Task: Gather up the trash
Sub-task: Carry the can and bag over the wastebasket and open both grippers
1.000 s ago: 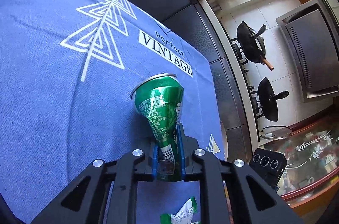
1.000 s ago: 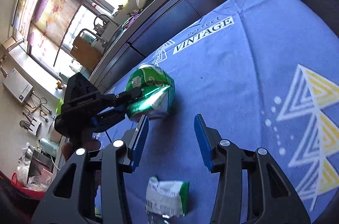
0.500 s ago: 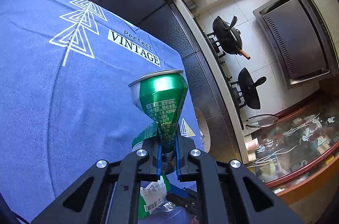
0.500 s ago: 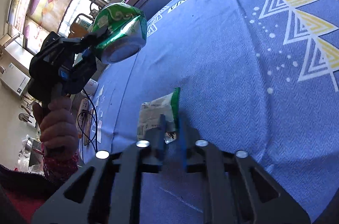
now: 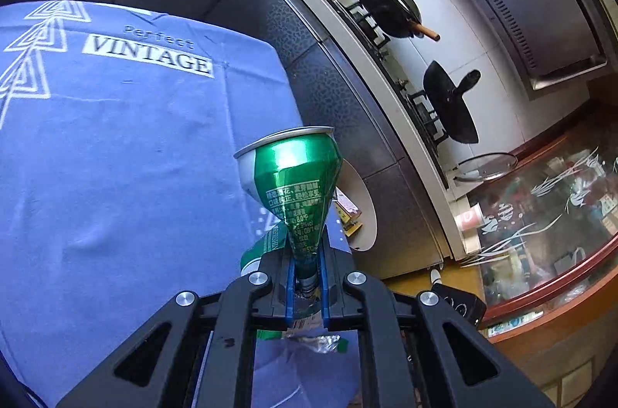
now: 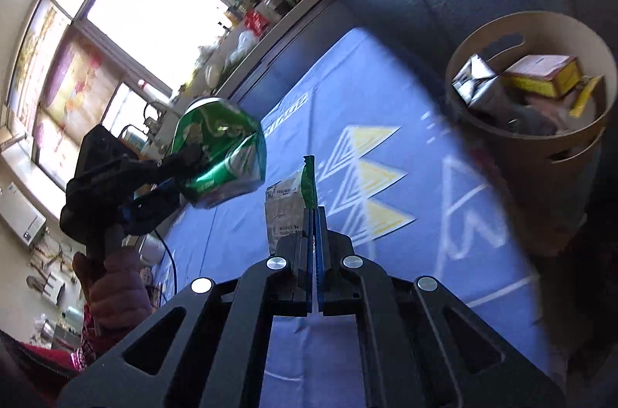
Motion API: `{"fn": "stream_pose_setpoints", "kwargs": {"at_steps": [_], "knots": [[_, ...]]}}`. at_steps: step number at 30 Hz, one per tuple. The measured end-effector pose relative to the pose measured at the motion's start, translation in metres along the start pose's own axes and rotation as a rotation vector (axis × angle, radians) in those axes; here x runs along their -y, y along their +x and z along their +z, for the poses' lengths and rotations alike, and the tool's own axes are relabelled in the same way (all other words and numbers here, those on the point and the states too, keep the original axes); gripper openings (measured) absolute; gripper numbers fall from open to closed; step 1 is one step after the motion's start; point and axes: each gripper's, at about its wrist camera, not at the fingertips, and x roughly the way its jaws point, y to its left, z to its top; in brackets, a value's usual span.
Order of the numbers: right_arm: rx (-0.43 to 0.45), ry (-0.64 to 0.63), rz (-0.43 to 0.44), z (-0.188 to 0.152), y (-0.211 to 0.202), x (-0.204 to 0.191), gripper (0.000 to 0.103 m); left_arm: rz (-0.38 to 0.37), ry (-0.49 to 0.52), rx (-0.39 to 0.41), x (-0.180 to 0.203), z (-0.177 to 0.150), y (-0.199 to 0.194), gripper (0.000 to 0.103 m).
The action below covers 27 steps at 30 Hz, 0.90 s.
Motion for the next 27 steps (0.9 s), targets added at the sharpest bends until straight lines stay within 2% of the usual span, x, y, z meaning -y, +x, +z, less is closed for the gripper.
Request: {"fn": "stream_pose_setpoints", "kwargs": {"at_steps": [5, 8, 11, 16, 17, 18, 19, 20, 23, 27], "knots": [[0.195, 0.144, -0.084, 0.040, -0.051, 0.069, 0.001, -0.011, 0.113, -0.093, 0.060, 0.015, 0.072, 0.010], [0.260, 0.204, -0.140, 0.054, -0.065, 0.103, 0.001, -0.018, 0.162, -0.157, 0.092, 0.023, 0.125, 0.010], [0.269, 0.206, -0.194, 0.063, -0.064, 0.121, 0.001, -0.015, 0.206, -0.210, 0.114, 0.026, 0.175, 0.010], [0.215, 0.175, -0.273, 0.072, -0.044, 0.141, 0.005, 0.005, 0.234, -0.268, 0.132, 0.033, 0.244, 0.010], [0.198, 0.166, -0.296, 0.072, -0.038, 0.143, 0.013, 0.017, 0.232, -0.274, 0.132, 0.033, 0.255, 0.010], [0.189, 0.163, -0.314, 0.073, -0.035, 0.147, 0.023, 0.041, 0.225, -0.284, 0.132, 0.034, 0.268, 0.015], [0.195, 0.163, -0.330, 0.074, -0.034, 0.147, 0.046, 0.068, 0.216, -0.291, 0.129, 0.034, 0.277, 0.022], [0.225, 0.163, -0.338, 0.071, -0.037, 0.146, 0.050, 0.095, 0.206, -0.301, 0.126, 0.034, 0.285, 0.031], [0.269, 0.153, -0.327, 0.067, -0.047, 0.147, 0.050, 0.126, 0.183, -0.329, 0.116, 0.032, 0.294, 0.031], [0.277, 0.173, -0.301, 0.063, -0.053, 0.145, 0.050, 0.131, 0.225, -0.298, 0.117, 0.030, 0.273, 0.031]]}}
